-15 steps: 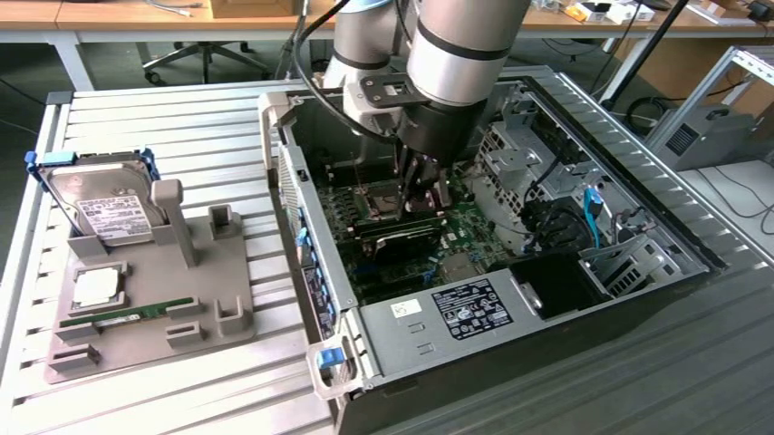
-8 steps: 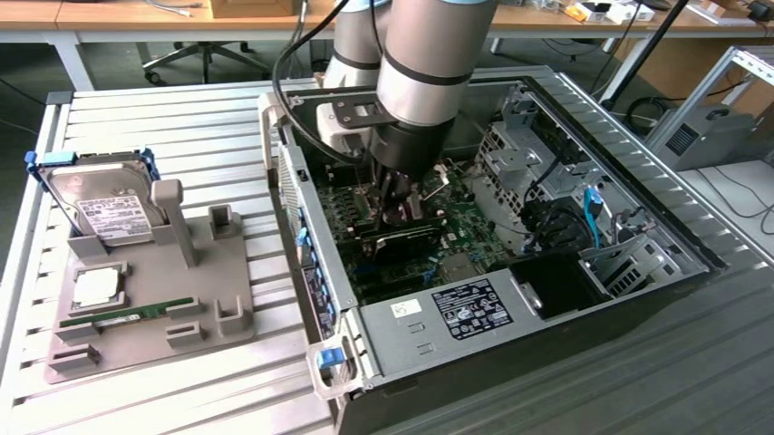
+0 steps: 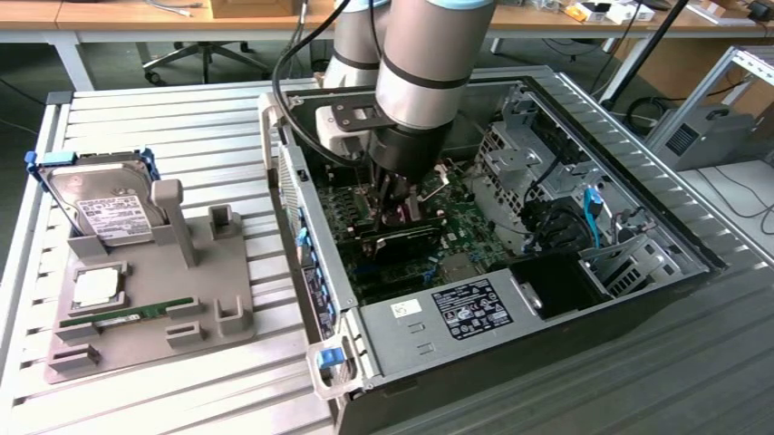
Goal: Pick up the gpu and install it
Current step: 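Press down on the gpu until it lock into place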
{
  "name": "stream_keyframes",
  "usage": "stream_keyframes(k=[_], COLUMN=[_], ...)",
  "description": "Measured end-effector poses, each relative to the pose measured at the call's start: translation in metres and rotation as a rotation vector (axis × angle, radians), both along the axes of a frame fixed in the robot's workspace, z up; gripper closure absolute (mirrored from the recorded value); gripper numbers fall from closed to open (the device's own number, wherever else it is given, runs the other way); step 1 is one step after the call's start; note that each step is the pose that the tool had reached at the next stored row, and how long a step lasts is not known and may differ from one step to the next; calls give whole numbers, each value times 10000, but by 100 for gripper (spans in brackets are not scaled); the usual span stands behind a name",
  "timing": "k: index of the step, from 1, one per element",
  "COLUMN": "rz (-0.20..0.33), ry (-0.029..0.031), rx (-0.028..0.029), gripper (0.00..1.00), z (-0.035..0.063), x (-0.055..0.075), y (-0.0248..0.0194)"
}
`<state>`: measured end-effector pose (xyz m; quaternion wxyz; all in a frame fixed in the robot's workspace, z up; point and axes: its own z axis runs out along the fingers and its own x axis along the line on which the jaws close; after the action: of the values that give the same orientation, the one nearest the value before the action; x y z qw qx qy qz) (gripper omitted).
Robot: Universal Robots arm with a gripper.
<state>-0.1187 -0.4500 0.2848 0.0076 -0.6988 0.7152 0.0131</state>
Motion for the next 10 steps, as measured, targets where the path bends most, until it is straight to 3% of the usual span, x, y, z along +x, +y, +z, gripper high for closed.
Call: stream_keyframes(k=[10], rz=[0], ry=[1], rx=[-1], gripper=[89], z=[-70], x=[0], y=[0])
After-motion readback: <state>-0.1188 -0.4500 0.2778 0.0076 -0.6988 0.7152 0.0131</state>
